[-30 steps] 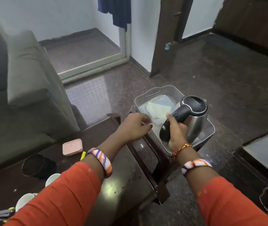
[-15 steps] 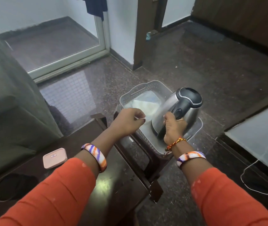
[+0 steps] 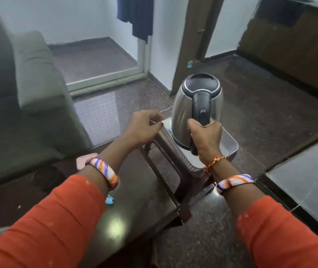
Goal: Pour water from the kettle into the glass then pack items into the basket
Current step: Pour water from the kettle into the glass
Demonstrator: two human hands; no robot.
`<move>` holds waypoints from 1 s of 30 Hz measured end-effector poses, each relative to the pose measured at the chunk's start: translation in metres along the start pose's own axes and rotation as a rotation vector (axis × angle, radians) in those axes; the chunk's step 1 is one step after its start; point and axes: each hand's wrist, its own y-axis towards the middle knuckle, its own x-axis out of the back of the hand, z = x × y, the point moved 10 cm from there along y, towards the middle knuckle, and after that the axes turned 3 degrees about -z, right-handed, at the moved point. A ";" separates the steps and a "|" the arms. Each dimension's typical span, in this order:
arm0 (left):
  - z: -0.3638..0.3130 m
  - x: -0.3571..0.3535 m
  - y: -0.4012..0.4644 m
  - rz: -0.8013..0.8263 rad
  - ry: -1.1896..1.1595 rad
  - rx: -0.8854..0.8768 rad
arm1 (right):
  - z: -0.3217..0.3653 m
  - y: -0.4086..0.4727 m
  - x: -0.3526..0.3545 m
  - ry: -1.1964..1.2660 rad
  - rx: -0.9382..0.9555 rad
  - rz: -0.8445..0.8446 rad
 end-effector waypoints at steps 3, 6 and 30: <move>0.016 0.045 -0.049 -0.089 0.023 0.040 | 0.017 -0.049 -0.016 -0.008 0.042 0.112; 0.046 0.086 -0.102 -0.151 0.041 0.127 | 0.025 -0.103 -0.042 -0.026 0.052 0.275; 0.346 0.355 -0.433 -0.480 0.193 0.825 | 0.060 -0.433 -0.343 -0.471 0.450 1.275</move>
